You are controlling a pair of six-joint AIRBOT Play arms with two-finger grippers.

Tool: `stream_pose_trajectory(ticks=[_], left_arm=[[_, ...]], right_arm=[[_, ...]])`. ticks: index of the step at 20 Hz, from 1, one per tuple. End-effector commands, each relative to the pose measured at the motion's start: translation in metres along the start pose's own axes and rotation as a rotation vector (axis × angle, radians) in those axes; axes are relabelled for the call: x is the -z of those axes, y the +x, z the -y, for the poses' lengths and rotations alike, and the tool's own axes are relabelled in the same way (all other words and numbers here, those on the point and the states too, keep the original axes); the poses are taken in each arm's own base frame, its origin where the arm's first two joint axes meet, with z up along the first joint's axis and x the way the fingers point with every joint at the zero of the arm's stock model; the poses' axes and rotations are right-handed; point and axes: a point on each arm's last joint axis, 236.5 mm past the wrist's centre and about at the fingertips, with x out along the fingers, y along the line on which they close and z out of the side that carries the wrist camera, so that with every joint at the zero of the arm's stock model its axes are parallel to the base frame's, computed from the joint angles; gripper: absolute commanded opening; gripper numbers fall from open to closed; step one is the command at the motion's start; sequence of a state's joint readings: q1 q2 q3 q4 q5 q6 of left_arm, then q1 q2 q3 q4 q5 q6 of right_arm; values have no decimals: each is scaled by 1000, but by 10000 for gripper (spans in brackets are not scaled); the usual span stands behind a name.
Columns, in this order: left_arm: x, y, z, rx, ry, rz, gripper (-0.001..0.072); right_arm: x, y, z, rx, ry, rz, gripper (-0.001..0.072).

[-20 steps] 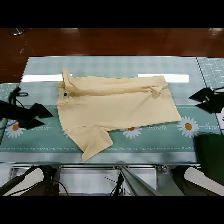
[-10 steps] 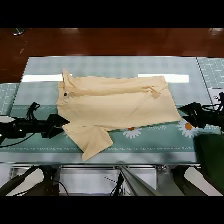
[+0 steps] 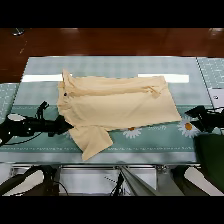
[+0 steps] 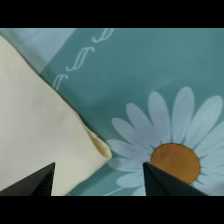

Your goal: Fold the shirts.

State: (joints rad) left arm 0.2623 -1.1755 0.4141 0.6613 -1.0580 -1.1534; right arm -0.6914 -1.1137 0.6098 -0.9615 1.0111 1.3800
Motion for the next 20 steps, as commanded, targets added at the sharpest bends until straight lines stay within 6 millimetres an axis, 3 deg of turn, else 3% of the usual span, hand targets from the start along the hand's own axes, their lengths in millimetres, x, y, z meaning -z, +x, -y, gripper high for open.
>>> stream_pose_trajectory(ticks=[1, 4, 8, 9, 11, 13, 14, 16, 18, 20], left_arm=[[-2, 0, 3, 6, 12, 3, 25], [-2, 0, 3, 6, 12, 4, 26], [-3, 0, 6, 16, 5, 9, 25], [-4, 0, 8, 25, 1, 13, 25], [-8, -2, 11, 34, 2, 22, 26], [-23, -12, 28, 57, 44, 51, 25], [-40, -26, 51, 97, 83, 91, 25], [-87, -79, 128, 235, 197, 260, 25], [-121, -164, 224, 360, 381, 492, 24], [-125, -253, 295, 318, 635, 722, 23]], right_arm=[[10, 16, 9, 1, 36, -79, 619], [10, 35, -28, -181, 50, -120, 619], [22, 65, -53, -177, -26, -218, 618], [23, 69, -64, -182, -51, -233, 552], [27, 71, -86, -195, -140, -258, 27], [26, 57, -121, -235, -253, -286, 17], [20, 40, -149, -271, -327, -287, 17], [-10, -10, -214, -302, -483, -176, 17], [-45, -86, -284, -294, -647, 38, 17], [-71, -177, -330, -236, -767, 287, 17]])
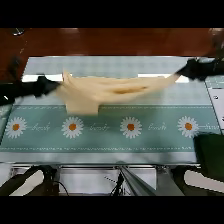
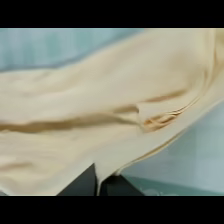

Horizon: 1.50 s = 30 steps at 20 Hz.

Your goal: Fold the shirts.

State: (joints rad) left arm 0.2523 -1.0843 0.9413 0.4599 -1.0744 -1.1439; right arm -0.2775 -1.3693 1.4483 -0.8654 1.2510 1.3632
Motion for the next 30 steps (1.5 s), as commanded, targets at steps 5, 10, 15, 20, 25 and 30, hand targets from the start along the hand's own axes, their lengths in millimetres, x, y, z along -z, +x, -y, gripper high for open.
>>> stream_pose_trajectory(ticks=[5, 10, 15, 20, 25, 30], left_arm=[[-137, -232, 229, -257, 649, 668, 23], [-63, -344, 299, -380, 838, 898, 23], [8, -390, 281, -556, 836, 896, 23], [6, -370, 239, -593, 742, 799, 23], [-3, -243, 113, -603, 542, 412, 23], [-23, -108, -3, -537, 352, 173, 24]], right_arm=[[-55, -268, -156, 250, -385, 562, 17], [37, -356, -190, 289, -441, 734, 17], [99, -383, -198, 312, -466, 738, 17], [122, -360, -167, 380, -410, 555, 17], [113, -279, -116, 374, -305, 330, 17], [67, -134, -28, 333, -193, 191, 17]])
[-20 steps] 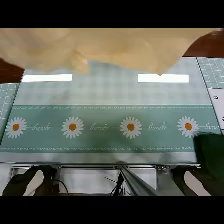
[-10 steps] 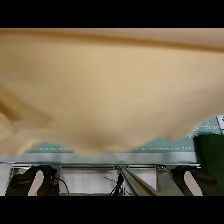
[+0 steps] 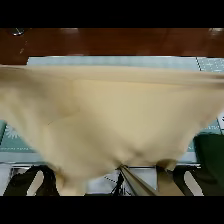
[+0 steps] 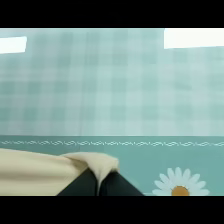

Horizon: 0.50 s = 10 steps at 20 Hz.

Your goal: Fold the shirts.

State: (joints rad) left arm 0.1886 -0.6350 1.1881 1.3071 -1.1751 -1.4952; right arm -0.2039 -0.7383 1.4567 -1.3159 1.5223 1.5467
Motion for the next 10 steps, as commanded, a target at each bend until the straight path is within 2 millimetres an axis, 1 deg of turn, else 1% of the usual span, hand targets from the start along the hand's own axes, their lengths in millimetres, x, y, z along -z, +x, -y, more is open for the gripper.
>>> stream_pose_trajectory(ticks=[1, 2, 3, 5, 7, 8, 9, 10], left_arm=[[38, 111, -7, 58, -93, -151, 24], [39, 141, -8, 59, -107, -172, 24], [39, 167, -7, 64, -114, -186, 23], [39, 215, -3, 74, -112, -227, 24], [45, 257, 5, 100, -130, -283, 24], [47, 274, 10, 122, -159, -303, 24], [49, 289, 15, 141, -217, -320, 24], [51, 299, 18, 157, -267, -332, 24]], right_arm=[[6, 120, 23, -33, 66, -76, 17], [3, 152, 30, -38, 88, -98, 17], [-2, 184, 34, -54, 120, -107, 17], [-13, 240, 43, -77, 170, -136, 17], [-20, 288, 50, -95, 206, -181, 17], [-23, 307, 50, -114, 226, -199, 17], [-27, 325, 49, -138, 255, -212, 17], [-29, 339, 46, -164, 288, -220, 17]])
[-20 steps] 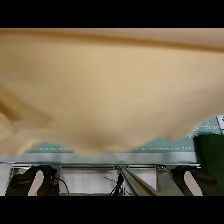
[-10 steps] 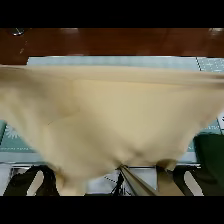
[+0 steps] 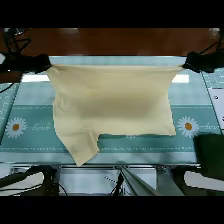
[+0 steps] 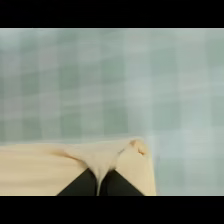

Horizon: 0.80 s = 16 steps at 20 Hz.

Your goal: Fold the shirts.

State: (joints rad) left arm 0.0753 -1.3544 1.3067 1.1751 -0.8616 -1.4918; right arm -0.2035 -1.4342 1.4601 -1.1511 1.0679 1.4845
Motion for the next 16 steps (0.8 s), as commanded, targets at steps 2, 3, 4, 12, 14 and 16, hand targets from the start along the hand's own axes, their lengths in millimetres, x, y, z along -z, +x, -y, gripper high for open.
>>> stream_pose_trajectory(ticks=[2, 3, 4, 12, 14, 16], left_arm=[[2, 65, 9, 82, -161, -73, 24], [5, 68, 10, 90, -173, -86, 25], [8, 68, 10, 92, -174, -100, 25], [123, 42, -18, 93, -100, -549, 26], [151, 45, -24, 80, -123, -615, 26], [165, 45, -30, 68, -134, -646, 89]], right_arm=[[-21, 78, 1, -108, 129, -45, 17], [-19, 86, 2, -115, 139, -68, 17], [-16, 89, 2, -118, 137, -88, 17], [78, 80, 50, 23, 15, -447, 18], [104, 90, 56, 26, 56, -502, 18], [117, 99, 52, -1, 95, -512, 63]])
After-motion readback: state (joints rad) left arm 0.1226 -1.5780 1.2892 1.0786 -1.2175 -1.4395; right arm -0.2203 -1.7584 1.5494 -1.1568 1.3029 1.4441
